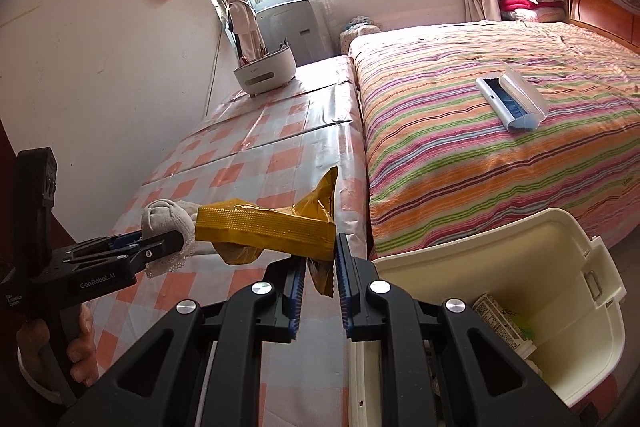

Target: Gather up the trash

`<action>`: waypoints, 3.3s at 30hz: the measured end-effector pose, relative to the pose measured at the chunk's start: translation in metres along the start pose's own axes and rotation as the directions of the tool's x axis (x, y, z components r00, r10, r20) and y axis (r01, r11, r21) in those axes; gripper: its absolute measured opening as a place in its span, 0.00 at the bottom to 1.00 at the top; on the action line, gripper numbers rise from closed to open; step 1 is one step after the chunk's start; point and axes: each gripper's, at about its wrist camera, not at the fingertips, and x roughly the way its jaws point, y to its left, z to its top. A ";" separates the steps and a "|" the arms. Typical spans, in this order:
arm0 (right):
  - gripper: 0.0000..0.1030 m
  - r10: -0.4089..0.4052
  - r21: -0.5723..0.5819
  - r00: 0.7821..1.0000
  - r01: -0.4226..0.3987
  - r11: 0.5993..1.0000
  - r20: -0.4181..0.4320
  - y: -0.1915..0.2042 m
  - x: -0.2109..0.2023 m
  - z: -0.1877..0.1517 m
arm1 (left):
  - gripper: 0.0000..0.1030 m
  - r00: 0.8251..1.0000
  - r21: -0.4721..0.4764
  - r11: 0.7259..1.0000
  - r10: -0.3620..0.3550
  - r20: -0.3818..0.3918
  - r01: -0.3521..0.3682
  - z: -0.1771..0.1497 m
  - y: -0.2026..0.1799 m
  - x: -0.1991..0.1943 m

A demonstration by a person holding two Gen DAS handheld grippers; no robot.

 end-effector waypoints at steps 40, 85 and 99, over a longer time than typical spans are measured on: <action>0.55 -0.227 0.308 0.973 0.203 0.929 0.045 -0.118 -0.074 -0.034 | 0.50 0.978 0.168 0.965 -0.186 -0.091 0.200 -0.018 -0.152 0.009; 0.72 -0.426 0.243 0.881 0.376 0.894 0.206 -0.026 -0.180 -0.059 | 0.93 0.979 0.223 0.966 0.094 0.179 -0.133 -0.059 -0.134 -0.121; 0.72 -0.438 0.229 0.880 0.395 0.890 0.185 -0.023 -0.171 -0.050 | 0.94 0.974 0.241 0.959 0.102 0.201 -0.150 -0.060 -0.135 -0.125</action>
